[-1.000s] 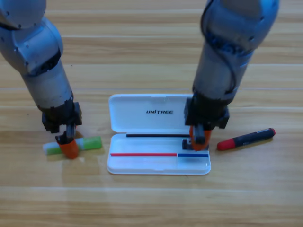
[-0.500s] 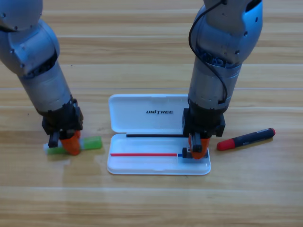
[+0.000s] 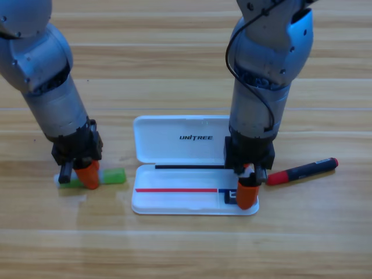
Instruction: Clean up eraser and pencils
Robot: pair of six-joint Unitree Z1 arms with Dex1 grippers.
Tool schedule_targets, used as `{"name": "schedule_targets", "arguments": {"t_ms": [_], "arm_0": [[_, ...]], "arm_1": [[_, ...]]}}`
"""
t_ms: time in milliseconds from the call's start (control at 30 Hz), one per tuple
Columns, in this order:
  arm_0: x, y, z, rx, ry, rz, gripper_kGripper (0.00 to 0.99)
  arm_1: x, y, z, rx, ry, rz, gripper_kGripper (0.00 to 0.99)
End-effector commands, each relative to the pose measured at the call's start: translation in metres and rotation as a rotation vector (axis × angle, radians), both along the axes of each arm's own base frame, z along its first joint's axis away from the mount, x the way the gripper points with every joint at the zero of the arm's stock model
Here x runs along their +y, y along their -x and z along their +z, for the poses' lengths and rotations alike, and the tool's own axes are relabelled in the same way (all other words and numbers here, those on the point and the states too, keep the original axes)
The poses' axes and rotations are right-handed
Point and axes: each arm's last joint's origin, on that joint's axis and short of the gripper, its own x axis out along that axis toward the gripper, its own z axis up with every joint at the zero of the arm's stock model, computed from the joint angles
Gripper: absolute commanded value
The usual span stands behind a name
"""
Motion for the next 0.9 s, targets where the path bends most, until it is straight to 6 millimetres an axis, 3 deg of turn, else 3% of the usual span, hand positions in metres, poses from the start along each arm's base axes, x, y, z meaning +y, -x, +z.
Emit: {"name": "schedule_targets", "arguments": {"t_ms": [33,200,300,367,500,667,900], "arm_0": [[0.006,0.006,-0.031,0.092,-0.054,-0.007,0.000],[0.005,0.004,-0.018,0.084,-0.058,-0.006,0.000],[0.005,0.004,-0.001,0.075,-0.054,-0.007,0.000],[0.005,0.004,0.015,0.064,-0.048,-0.012,0.000],[0.004,0.006,0.045,0.046,-0.034,-0.021,0.000],[-0.012,0.013,0.080,0.028,-0.020,-0.053,0.000],[-0.047,0.024,0.100,0.004,-0.007,-0.091,0.000]], "arm_1": [[-0.003,0.015,0.019,-0.008,-0.003,0.010,0.931],[-0.029,0.035,0.069,-0.036,-0.051,0.013,0.936],[-0.051,0.039,0.081,-0.042,-0.054,-0.013,0.939],[-0.064,0.036,0.079,-0.040,-0.031,-0.035,0.939],[-0.087,0.023,0.054,-0.001,0.054,-0.018,0.939],[-0.101,-0.011,0.012,0.019,0.083,-0.024,0.939],[-0.104,-0.041,-0.029,-0.034,0.100,-0.005,0.920]]}}
